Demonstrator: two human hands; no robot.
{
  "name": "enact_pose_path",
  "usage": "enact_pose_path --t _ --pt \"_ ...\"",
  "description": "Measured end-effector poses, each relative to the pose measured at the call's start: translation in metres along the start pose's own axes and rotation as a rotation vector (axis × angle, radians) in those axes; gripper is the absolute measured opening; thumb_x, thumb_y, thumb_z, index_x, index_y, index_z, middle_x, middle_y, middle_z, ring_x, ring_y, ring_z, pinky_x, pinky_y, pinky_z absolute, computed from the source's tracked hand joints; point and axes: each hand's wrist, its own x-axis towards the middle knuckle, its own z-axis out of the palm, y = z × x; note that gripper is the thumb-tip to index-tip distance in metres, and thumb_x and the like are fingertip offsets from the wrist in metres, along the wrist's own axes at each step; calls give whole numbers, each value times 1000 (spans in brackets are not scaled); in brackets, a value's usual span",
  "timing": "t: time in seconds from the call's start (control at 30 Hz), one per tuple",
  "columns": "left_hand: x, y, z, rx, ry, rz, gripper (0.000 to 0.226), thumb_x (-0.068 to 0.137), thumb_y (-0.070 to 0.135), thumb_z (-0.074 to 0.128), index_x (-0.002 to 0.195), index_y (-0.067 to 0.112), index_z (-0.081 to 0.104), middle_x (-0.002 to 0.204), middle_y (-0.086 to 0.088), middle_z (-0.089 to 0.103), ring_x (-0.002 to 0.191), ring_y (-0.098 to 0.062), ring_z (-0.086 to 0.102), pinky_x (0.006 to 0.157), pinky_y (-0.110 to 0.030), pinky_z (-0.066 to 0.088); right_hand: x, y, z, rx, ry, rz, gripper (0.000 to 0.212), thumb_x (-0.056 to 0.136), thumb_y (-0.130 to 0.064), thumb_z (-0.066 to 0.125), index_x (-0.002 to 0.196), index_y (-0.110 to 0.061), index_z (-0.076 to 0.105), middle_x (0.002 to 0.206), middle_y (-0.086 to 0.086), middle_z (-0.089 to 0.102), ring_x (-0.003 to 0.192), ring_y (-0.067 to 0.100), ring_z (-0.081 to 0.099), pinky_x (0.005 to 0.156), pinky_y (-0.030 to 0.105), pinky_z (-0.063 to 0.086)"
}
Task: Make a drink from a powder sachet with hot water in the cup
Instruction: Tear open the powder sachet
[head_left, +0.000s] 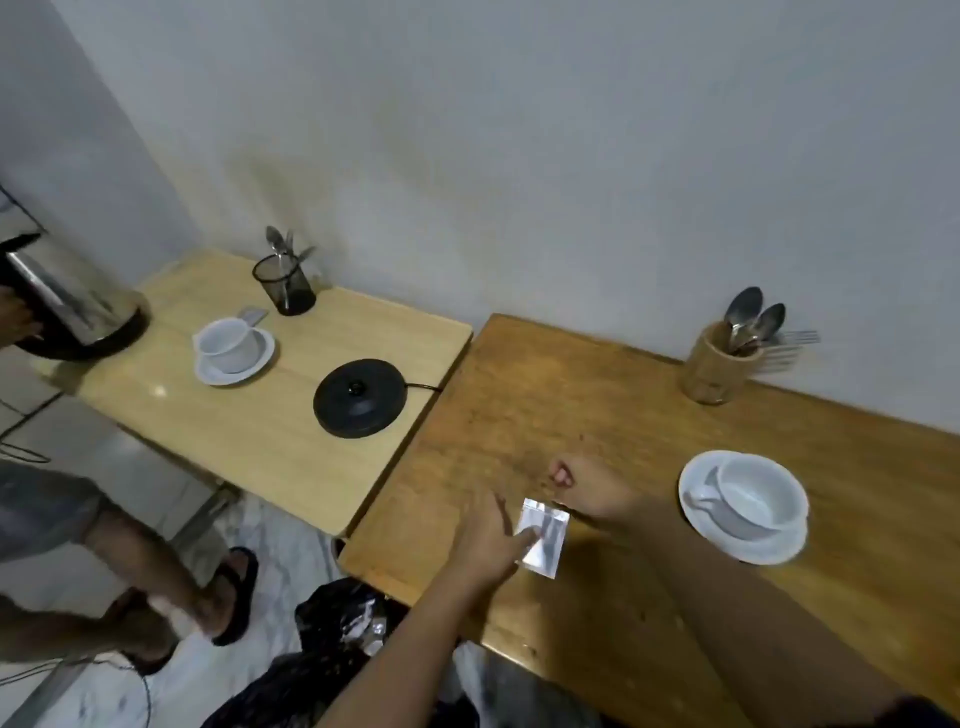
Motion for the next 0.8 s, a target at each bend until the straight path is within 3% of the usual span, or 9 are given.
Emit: enact_pose_path --t 0.2,0.3,0.4,0.5,0.6,0.73,0.8 --pt "9 -13 14 151 8 57 48 79 32 67 112 3 51 117 -16 53 114 -30 44 95 -35 37 8 0 23 -16 -51 55 29 73 1 59 83 -22 45 77 -8 43 80 19 46 66 29 40" --pt "14 -20 17 102 13 90 38 76 30 70 102 6 56 109 -12 56 110 -28 45 87 -32 37 7 -2 24 -105 -72 26 27 73 0 59 85 -21 45 79 -4 50 78 18 47 68 31 40" --pt "18 -26 19 51 5 96 33 73 31 72 97 12 60 96 -1 51 106 -23 45 77 -26 33 5 -5 25 -150 -87 19 31 76 4 52 67 -23 42 72 -4 48 74 19 47 61 28 36" --pt "19 -30 18 17 -25 138 24 72 29 72 86 18 57 90 4 47 95 -19 44 76 -26 33 -3 -14 19 -208 -137 20 36 79 3 52 60 -25 39 67 -8 43 66 16 43 54 24 32" --pt "16 -26 13 -240 -99 92 22 74 15 69 75 23 49 78 3 50 77 -15 45 69 -30 39 -10 -24 8 -218 -131 14 29 81 -2 51 66 -26 47 76 -4 52 71 13 46 58 22 35" --pt "9 -6 -3 -557 -218 96 8 85 12 59 92 14 60 79 4 61 68 -4 59 56 -13 46 -25 -46 -17 -157 -90 33 19 83 -2 50 79 -20 55 76 -3 53 79 15 50 65 24 41" --pt "9 6 -11 -603 -201 137 12 87 14 58 95 8 63 82 0 63 72 -8 61 60 -18 49 -37 -52 -34 -113 -16 -18 20 84 -3 49 77 -19 59 70 -5 54 75 15 53 66 26 43"
